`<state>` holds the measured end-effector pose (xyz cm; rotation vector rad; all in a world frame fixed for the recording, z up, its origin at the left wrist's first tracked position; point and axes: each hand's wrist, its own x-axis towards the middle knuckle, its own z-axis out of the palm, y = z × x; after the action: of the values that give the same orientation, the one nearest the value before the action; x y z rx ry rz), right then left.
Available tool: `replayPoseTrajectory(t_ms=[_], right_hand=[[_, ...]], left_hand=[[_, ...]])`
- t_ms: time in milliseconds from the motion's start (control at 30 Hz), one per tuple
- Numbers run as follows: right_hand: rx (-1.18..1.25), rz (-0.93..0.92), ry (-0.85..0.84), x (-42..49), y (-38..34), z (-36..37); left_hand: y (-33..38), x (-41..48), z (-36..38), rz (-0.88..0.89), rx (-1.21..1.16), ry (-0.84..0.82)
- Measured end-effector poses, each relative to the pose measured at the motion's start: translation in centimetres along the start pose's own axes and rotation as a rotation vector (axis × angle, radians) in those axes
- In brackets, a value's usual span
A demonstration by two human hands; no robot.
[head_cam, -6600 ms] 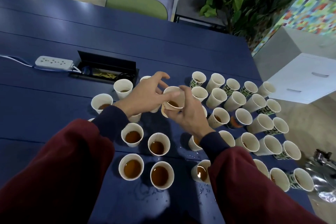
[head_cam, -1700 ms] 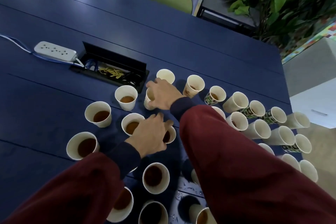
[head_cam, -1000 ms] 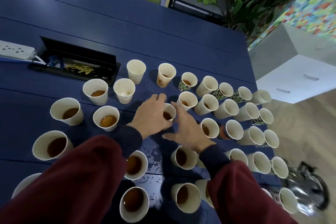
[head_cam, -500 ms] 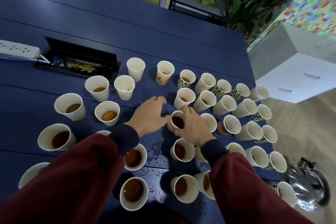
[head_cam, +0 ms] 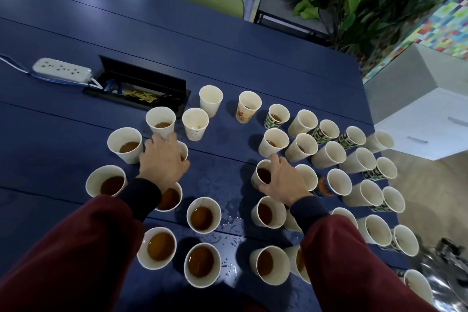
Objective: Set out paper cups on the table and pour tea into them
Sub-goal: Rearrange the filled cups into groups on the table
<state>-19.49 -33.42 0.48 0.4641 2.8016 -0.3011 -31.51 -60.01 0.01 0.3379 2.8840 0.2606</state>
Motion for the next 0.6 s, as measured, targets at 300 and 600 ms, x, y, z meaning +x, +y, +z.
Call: replayPoseTrajectory(t_ms=[300, 600], right_hand=[[0.105, -0.258, 0.209, -1.1, -4.1, -1.8], [0.479, -0.259, -0.004, 0.7, -10.3, 0.1]], left_hand=[[-0.9, -0.1, -0.1, 0.087, -0.179, -0.048], [3.4, -0.8, -2.2, 0.188, -0.428, -0.047]])
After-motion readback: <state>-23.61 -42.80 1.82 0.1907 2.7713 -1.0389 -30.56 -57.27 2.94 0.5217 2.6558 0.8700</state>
